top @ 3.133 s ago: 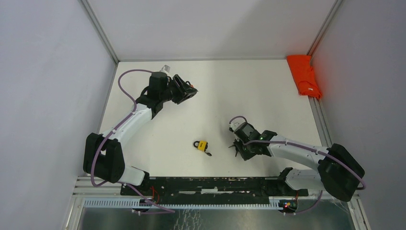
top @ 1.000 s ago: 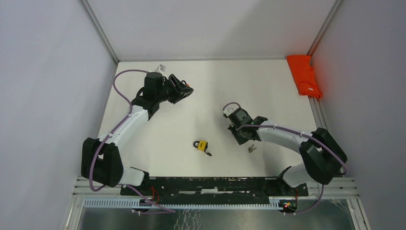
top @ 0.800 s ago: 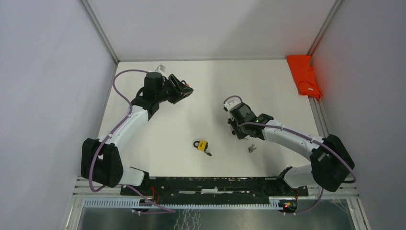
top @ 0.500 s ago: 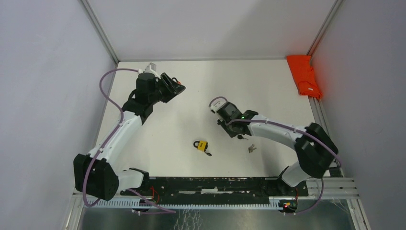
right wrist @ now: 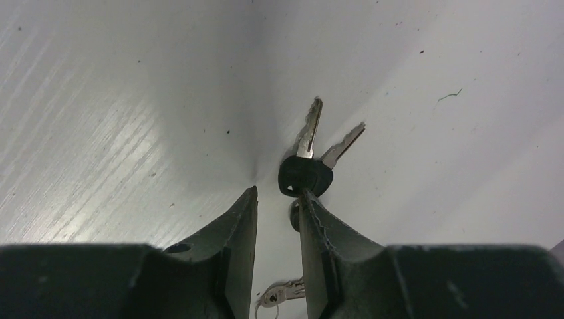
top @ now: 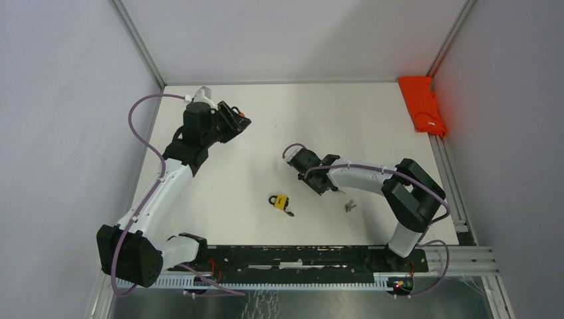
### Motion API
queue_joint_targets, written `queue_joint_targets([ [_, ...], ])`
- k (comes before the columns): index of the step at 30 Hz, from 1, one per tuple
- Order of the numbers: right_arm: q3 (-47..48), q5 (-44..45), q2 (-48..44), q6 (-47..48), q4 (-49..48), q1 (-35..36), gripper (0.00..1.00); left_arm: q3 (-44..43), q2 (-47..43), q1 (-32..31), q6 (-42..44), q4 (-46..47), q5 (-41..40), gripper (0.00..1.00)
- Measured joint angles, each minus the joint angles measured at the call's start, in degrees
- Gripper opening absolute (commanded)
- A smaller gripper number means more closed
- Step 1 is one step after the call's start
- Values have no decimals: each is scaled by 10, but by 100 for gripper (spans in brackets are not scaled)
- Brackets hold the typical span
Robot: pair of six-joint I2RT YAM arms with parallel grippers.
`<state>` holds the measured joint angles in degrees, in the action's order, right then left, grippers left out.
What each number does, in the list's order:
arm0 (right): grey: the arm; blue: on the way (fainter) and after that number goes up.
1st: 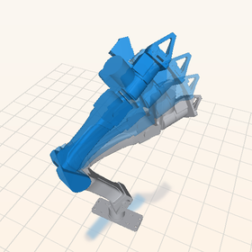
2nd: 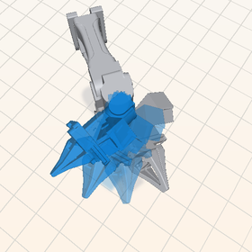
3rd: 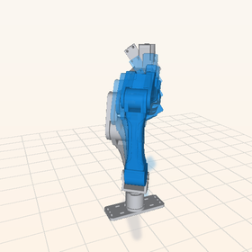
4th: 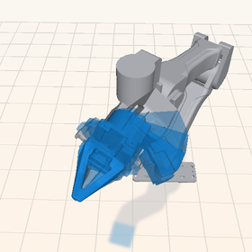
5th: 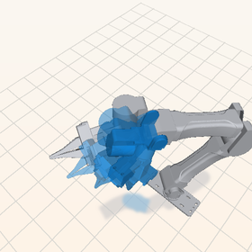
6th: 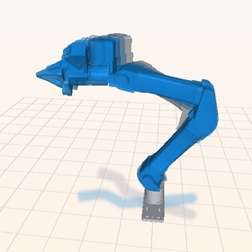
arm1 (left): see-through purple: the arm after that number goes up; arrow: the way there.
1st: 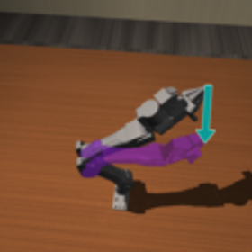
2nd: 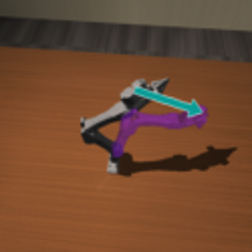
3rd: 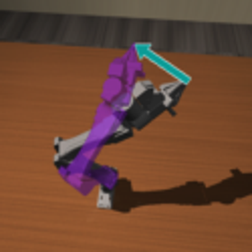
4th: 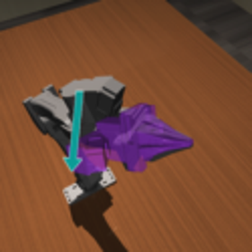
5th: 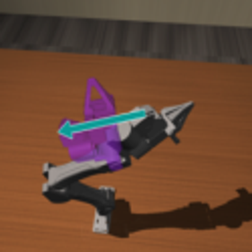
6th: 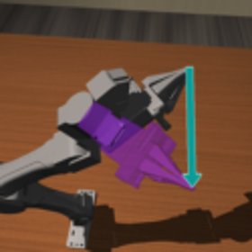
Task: Unlock with the key
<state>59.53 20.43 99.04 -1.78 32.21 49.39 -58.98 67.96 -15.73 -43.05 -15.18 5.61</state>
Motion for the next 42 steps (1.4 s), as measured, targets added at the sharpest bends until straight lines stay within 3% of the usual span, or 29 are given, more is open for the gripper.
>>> queue_joint_targets([
  [26, 23, -4, 31, 8, -2, -45, 35, 0, 0, 0, 3, -2, 5, 2],
  [42, 50, -31, 50, 16, -3, -91, 30, 0, 0, 0, 8, -2, 5, 2],
])
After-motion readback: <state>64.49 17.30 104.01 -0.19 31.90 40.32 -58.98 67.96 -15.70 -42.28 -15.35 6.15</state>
